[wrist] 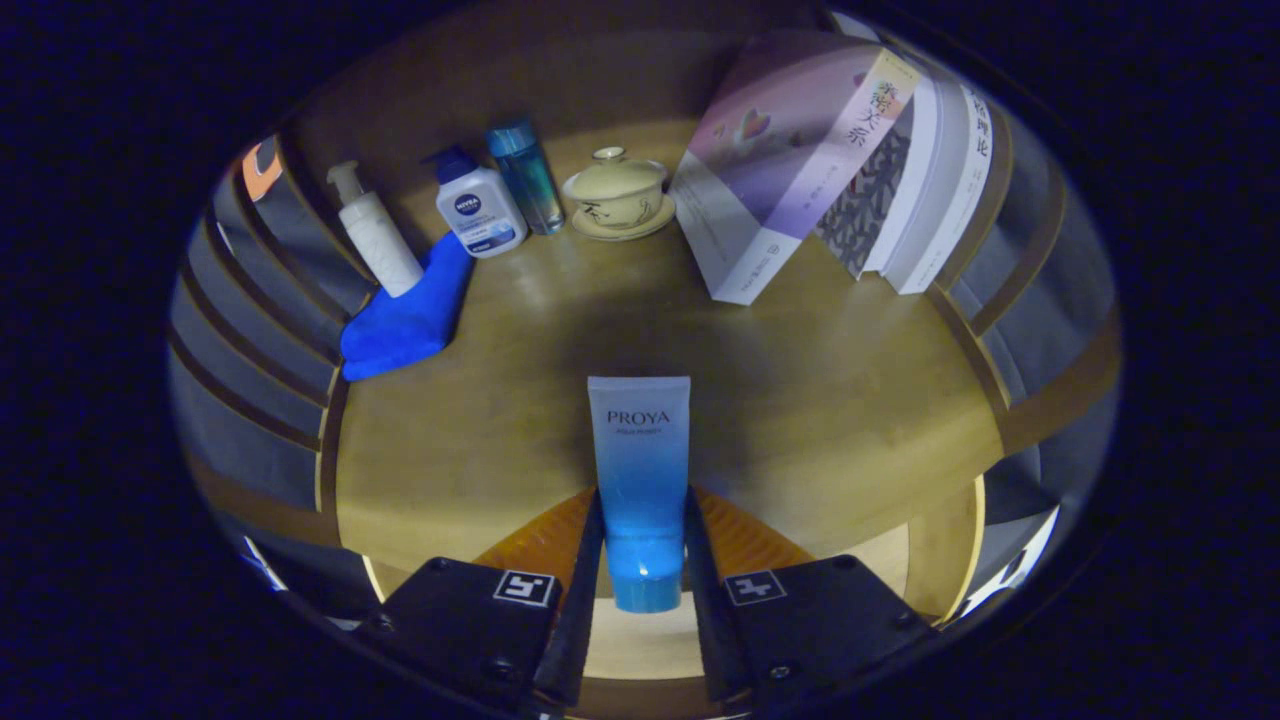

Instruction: Pull open the drawer, take out the items inside it, and place them on the countertop above the cabinet.

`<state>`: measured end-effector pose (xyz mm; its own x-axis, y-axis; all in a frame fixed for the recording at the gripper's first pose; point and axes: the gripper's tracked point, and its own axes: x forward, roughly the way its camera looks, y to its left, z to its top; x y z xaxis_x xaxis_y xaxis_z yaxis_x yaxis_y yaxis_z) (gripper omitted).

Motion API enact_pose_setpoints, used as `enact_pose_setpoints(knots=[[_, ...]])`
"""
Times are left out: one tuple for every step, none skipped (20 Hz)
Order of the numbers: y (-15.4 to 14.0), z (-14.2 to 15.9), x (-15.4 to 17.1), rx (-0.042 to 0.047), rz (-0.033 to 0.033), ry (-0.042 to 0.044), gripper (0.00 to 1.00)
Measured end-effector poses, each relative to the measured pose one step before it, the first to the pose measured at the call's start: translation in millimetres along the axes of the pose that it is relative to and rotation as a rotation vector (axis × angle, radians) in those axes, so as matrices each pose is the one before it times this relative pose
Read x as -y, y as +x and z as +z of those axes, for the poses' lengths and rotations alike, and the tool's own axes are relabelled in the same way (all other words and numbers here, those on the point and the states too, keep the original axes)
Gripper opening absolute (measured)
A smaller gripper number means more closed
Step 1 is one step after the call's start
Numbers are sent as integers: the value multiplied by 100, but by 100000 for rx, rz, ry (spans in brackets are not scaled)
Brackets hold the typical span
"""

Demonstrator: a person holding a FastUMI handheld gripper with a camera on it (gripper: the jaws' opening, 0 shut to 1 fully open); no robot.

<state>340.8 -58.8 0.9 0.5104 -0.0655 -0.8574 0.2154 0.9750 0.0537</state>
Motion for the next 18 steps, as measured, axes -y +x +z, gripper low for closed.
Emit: enact_pose_setpoints(knots=[[64,-97,-2,299,-270,-299,48],[95,13,47,364,-145,-67,48],[-7,-33,-26,447,-130,340,48],[20,-16,-21,910,152,232,49],[67,93,18,1174,498,12,50],[-28,49,-111,1369,958,-418,51],[22,-111,27,922,516,-352,52],[-70,34,-41,1173,758,690,53],[-177,-9,-73,1284,1035,1223,53],[-126,-203,94,752,654,1010,54],[-229,-265,373,479,-636,459,56],[-782,95,299,1867,-201,1234,61],[-452,177,-99,2452,286,682,61],[-703,155,182,2545,264,-125,61],[-838,98,-41,2712,1001,-617,61],[-969,4,-158,2344,1440,-951,61],[-1026,-183,-329,2215,1945,-1268,61],[-1208,-272,-355,2436,1854,-1574,61]])
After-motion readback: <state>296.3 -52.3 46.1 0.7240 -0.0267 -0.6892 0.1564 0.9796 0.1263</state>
